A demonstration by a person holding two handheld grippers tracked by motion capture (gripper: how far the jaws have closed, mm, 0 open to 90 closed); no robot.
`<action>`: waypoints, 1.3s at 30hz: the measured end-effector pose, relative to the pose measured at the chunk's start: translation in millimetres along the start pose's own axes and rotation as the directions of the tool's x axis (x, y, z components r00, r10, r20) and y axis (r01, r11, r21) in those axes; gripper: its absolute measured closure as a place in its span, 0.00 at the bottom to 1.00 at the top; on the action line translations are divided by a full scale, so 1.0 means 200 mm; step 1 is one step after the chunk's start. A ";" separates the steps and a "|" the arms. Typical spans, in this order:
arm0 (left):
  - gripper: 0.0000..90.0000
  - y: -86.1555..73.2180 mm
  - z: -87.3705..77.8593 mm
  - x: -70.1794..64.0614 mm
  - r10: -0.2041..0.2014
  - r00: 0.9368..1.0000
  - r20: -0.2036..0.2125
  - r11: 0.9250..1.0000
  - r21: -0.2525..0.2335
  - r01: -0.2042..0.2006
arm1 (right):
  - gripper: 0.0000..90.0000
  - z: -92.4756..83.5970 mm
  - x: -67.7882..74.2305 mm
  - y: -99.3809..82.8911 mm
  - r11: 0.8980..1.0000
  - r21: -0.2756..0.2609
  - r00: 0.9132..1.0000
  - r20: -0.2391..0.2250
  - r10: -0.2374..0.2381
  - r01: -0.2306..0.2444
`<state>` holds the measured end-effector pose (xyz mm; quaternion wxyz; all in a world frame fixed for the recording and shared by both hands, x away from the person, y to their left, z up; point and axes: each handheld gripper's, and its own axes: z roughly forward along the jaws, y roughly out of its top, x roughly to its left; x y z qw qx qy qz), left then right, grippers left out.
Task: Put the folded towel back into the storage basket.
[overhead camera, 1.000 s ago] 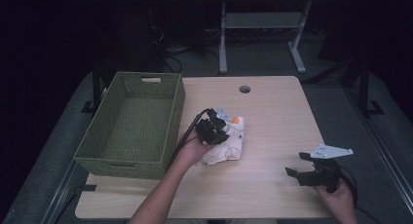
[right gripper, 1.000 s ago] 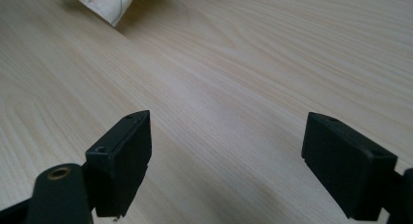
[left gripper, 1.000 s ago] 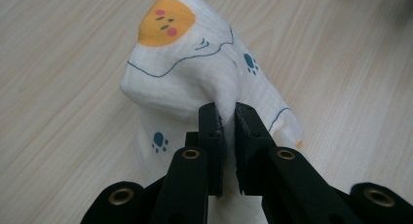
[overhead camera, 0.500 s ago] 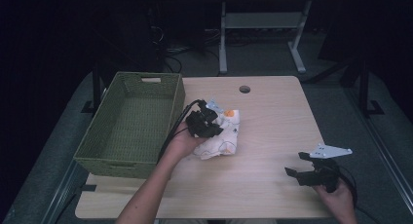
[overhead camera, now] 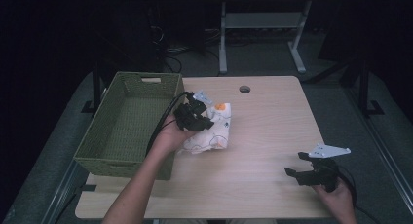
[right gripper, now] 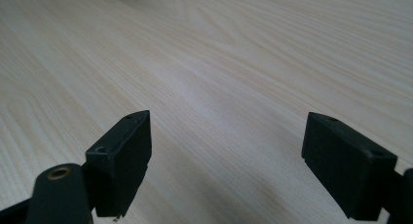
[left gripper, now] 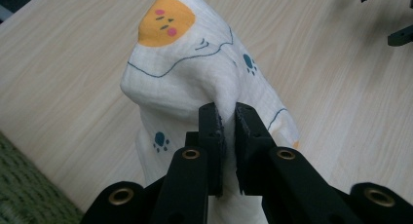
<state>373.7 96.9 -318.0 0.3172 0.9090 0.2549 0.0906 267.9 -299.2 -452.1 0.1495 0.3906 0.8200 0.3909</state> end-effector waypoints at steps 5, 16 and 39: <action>0.93 0.00 -0.04 0.01 0.000 1.000 -0.003 1.000 -0.004 0.000 | 0.20 0.00 0.00 0.00 1.000 0.004 1.000 0.000 0.003 -0.003; 0.93 0.01 -0.13 0.04 -0.003 1.000 -0.023 1.000 0.004 0.003 | 0.20 0.00 0.00 0.00 1.000 0.004 1.000 -0.004 0.003 -0.003; 0.93 -0.08 -0.39 0.18 -0.049 0.995 -0.090 0.999 0.004 0.049 | 0.20 0.02 0.00 0.00 1.000 0.019 1.000 0.001 0.003 -0.003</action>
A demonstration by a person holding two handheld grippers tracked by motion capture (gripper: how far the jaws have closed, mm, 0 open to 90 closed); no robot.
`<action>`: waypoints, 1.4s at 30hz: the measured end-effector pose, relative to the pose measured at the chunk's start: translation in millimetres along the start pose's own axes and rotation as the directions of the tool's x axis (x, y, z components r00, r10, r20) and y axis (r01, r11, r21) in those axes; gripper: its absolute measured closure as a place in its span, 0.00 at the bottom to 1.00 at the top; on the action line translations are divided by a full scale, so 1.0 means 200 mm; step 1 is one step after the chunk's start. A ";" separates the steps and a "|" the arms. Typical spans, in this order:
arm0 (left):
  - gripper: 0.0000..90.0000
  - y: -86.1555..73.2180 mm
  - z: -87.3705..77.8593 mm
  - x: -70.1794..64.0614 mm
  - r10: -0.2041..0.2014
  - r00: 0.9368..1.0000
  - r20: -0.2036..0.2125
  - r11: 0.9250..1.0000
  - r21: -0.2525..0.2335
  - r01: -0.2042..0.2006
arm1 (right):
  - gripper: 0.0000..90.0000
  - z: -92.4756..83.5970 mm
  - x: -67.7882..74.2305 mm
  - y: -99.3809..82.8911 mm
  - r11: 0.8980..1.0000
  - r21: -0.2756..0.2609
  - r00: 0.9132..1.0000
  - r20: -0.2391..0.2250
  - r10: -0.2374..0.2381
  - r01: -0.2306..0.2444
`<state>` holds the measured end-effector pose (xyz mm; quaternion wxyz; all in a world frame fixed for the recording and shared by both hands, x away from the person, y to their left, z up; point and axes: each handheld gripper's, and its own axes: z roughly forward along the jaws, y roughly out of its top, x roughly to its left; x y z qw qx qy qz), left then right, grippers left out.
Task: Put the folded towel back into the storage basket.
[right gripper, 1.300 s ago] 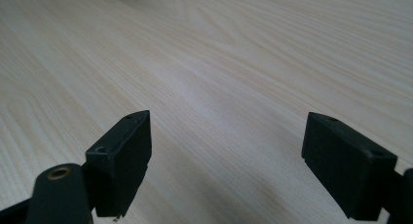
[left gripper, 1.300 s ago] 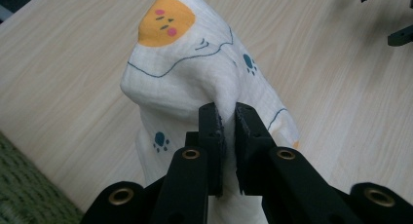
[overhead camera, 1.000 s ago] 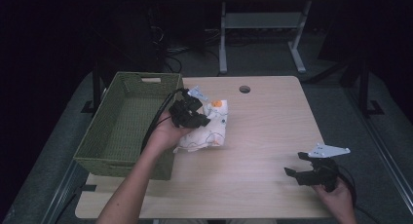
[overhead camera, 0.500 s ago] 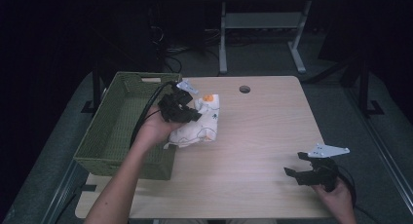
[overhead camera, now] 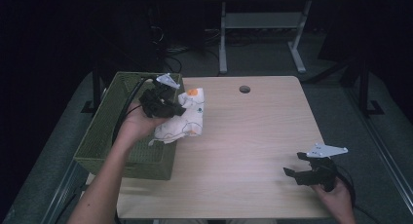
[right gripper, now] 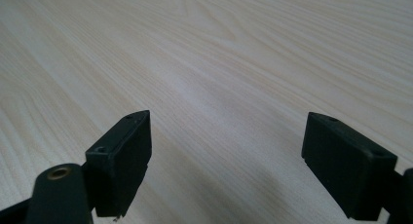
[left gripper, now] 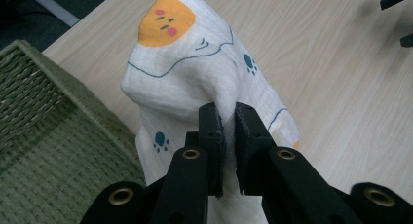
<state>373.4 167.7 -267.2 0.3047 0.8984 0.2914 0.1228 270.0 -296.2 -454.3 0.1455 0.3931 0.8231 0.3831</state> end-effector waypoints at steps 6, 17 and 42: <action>0.93 -0.03 -0.02 0.04 -0.020 1.000 -0.012 1.000 -0.001 0.020 | 0.20 0.01 0.00 0.00 1.000 0.006 1.000 0.001 -0.001 0.001; 0.92 -0.12 -0.09 0.14 -0.053 0.998 -0.042 0.999 0.008 0.053 | 0.20 0.01 0.00 0.00 1.000 0.008 1.000 0.002 0.000 0.000; 0.92 -0.29 -0.16 0.30 -0.117 0.990 -0.079 0.992 0.045 0.121 | 0.20 0.02 0.00 -0.01 1.000 0.019 1.000 0.006 0.003 -0.003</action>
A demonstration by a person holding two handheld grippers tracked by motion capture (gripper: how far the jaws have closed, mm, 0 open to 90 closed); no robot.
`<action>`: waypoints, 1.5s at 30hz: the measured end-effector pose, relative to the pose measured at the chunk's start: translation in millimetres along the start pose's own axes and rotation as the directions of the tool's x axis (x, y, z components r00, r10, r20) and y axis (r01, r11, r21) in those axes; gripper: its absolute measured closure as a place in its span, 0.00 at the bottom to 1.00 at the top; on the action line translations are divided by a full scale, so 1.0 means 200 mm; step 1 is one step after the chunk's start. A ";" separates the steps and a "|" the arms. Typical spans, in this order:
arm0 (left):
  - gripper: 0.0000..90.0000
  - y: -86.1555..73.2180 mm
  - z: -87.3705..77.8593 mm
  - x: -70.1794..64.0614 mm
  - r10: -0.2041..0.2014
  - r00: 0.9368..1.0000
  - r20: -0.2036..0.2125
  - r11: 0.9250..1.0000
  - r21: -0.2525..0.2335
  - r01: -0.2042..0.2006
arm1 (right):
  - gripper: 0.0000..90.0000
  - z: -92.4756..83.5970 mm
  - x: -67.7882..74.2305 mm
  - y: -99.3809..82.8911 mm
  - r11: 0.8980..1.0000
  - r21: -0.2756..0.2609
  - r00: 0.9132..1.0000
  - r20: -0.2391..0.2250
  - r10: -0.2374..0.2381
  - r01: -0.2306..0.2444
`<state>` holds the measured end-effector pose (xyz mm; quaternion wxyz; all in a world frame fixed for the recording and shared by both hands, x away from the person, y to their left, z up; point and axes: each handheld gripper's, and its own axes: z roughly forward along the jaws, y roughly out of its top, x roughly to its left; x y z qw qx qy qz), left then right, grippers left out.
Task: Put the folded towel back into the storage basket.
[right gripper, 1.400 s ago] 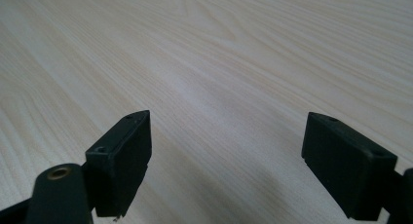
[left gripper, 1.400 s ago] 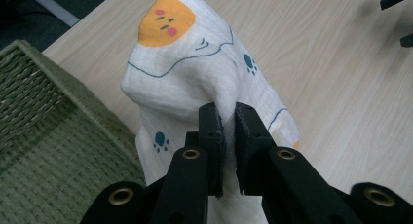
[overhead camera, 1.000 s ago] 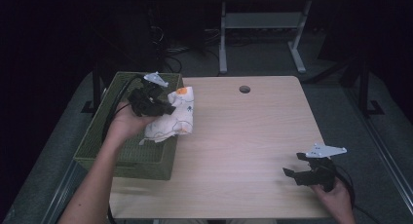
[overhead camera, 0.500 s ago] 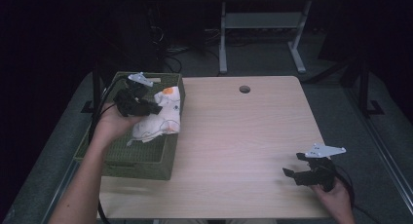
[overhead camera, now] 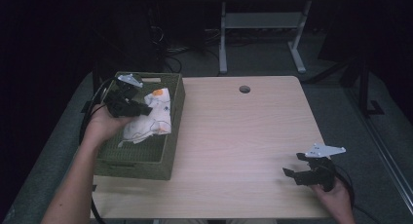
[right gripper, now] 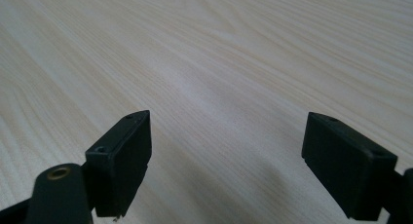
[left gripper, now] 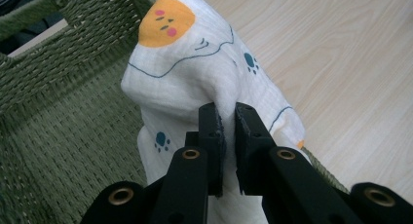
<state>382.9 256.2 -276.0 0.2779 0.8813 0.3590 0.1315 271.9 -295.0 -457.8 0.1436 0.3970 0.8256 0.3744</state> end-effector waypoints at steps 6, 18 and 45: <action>0.92 -0.04 -0.02 0.04 -0.013 1.000 -0.001 1.000 0.001 0.013 | 0.20 0.00 0.00 0.00 1.000 0.003 1.000 0.001 0.002 -0.002; 0.92 -0.10 -0.02 0.09 -0.007 1.000 0.002 0.999 0.034 0.007 | 0.20 0.01 0.00 0.00 1.000 0.007 1.000 0.001 0.001 -0.001; 0.92 -0.19 0.10 0.16 0.031 0.999 0.045 0.995 0.090 -0.035 | 0.20 0.02 0.00 0.00 1.000 0.019 1.000 0.004 -0.002 0.002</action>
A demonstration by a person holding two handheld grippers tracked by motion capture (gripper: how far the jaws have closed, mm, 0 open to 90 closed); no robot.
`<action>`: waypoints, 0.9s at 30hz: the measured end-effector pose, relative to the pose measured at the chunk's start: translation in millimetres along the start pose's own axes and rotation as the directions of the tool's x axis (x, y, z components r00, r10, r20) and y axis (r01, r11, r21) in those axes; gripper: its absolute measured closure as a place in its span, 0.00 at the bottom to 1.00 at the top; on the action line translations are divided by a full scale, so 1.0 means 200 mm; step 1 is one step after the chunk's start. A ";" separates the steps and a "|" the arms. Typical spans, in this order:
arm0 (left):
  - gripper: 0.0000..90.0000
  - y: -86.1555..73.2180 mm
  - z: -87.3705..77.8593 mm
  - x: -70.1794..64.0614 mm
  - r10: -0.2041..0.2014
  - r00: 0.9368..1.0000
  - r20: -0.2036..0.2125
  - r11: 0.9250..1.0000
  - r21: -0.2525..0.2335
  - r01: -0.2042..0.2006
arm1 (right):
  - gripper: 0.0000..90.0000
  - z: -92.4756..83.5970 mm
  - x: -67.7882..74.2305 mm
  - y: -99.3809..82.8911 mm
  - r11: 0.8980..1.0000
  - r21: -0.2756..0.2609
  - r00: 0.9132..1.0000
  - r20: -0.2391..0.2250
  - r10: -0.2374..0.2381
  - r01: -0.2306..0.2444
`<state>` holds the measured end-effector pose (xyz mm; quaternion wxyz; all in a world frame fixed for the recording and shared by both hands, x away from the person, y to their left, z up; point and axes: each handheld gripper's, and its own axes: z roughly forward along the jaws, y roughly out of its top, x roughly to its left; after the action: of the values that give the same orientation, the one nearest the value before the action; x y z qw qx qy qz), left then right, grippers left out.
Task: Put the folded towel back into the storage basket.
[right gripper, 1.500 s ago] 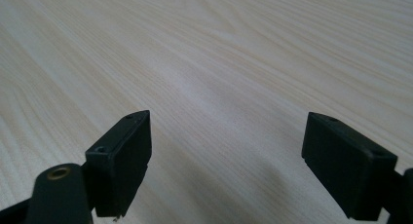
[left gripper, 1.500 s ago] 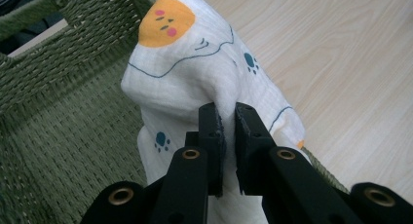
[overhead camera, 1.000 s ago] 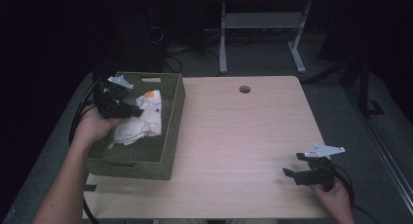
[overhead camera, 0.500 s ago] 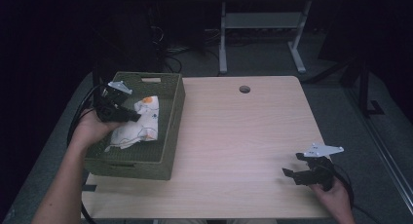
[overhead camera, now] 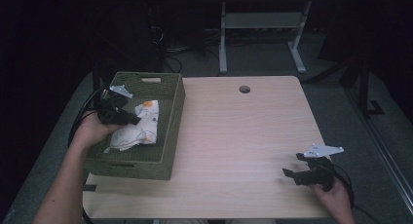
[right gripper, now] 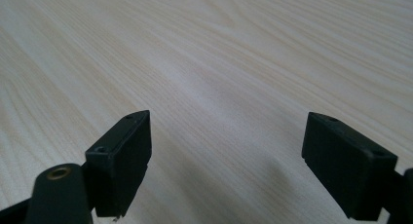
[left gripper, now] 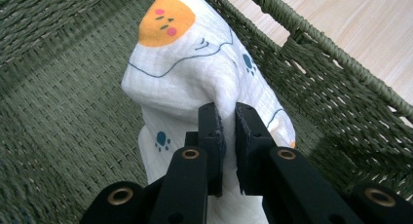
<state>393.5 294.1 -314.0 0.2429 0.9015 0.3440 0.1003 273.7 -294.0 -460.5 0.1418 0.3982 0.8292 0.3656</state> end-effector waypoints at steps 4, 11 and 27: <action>0.92 0.00 0.03 0.01 0.013 1.000 0.010 1.000 0.005 -0.013 | 0.20 0.00 0.00 0.00 1.000 -0.002 1.000 0.005 0.005 -0.005; 0.92 -0.01 0.08 0.05 0.036 0.999 0.041 0.999 0.030 -0.037 | 0.20 0.01 -0.01 -0.01 1.000 0.009 1.000 0.014 0.009 -0.009; 0.71 0.01 0.15 0.18 0.087 0.996 -0.026 0.996 0.029 -0.086 | 0.20 0.02 -0.01 -0.02 0.999 0.024 0.999 0.016 0.034 -0.035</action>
<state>431.2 306.0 -339.3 0.2213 0.9173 0.3092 0.1180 276.1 -295.4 -466.4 0.1371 0.4171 0.8255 0.3546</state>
